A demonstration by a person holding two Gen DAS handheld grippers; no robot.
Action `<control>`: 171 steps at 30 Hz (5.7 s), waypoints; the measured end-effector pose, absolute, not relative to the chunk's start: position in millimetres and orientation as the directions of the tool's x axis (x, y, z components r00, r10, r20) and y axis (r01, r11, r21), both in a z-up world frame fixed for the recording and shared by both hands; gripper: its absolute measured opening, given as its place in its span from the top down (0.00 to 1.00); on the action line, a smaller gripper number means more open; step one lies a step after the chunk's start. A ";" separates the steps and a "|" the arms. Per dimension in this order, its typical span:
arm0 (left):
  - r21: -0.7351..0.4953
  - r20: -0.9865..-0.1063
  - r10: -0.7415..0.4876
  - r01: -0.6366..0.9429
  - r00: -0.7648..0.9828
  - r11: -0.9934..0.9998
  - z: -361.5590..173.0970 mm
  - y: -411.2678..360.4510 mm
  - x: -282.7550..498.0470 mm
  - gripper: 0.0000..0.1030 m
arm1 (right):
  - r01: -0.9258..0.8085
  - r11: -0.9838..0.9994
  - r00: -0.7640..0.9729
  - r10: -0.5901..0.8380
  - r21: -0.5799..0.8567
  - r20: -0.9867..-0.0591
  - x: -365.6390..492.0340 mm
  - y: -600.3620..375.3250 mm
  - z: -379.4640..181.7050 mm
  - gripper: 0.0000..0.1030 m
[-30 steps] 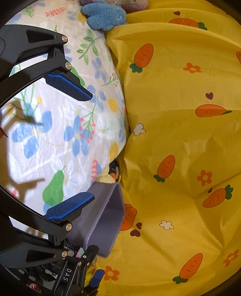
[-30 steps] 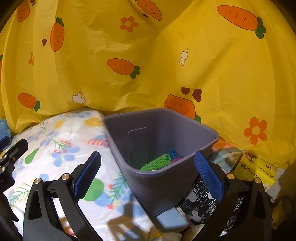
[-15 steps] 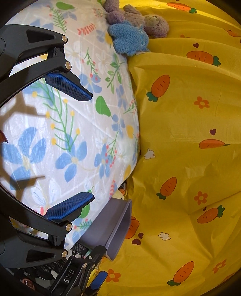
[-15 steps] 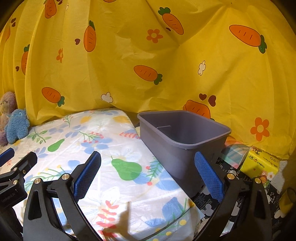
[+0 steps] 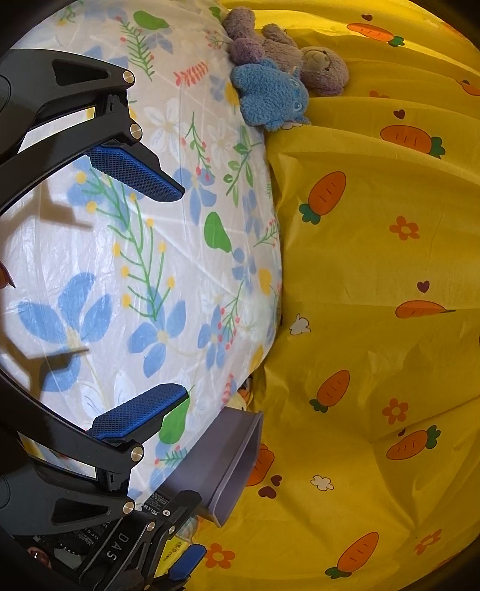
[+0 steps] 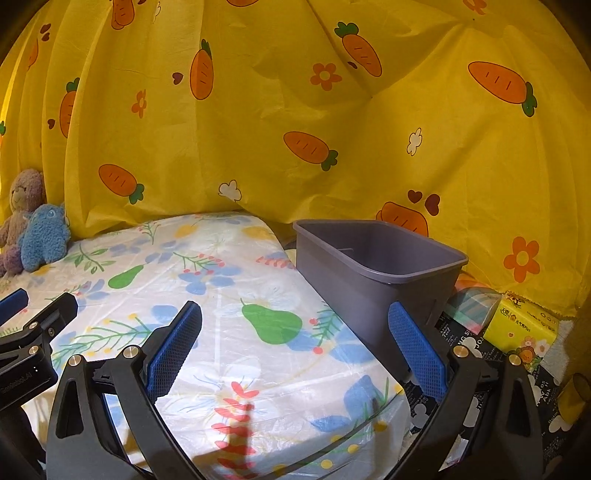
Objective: Collect trash
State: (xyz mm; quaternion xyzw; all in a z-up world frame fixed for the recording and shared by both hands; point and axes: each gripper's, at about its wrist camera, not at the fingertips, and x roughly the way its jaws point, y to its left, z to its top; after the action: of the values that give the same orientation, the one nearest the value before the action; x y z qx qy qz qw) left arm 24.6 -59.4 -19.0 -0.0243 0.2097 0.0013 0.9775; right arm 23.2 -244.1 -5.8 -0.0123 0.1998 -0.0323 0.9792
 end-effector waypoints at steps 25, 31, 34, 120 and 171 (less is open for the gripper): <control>-0.048 -0.400 -0.011 -0.009 0.916 0.999 -15.6 -60.4 20.6 0.06 | 0.065 0.997 0.922 -0.071 -0.029 -0.381 20.9 -244.0 -4.1 0.06; -0.055 -0.403 -0.011 -0.012 0.915 0.998 -15.2 -59.6 20.8 0.06 | 0.064 0.998 0.922 -0.070 -0.027 -0.381 20.4 -242.3 -4.0 0.06; -0.057 -0.404 -0.009 -0.015 0.915 0.998 -14.9 -58.5 21.0 0.06 | 0.065 0.997 0.922 -0.071 -0.028 -0.381 19.5 -240.8 -3.6 0.06; -0.061 -0.405 -0.011 -0.016 0.914 0.998 -15.7 -57.4 21.8 0.06 | 0.067 0.997 0.923 -0.072 -0.026 -0.378 20.1 -225.9 -2.5 0.06; -0.063 -0.406 -0.009 -0.018 0.914 0.998 -16.3 -54.7 23.1 0.06 | 0.072 0.997 0.925 -0.076 -0.025 -0.372 20.9 -219.7 -2.9 0.06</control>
State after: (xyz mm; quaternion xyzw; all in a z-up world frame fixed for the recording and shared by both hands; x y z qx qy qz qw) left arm 23.1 -54.7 -16.3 -0.0327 0.2075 0.0023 0.9777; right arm 20.9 -219.7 -2.9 -0.0055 0.1899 -0.0379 0.9811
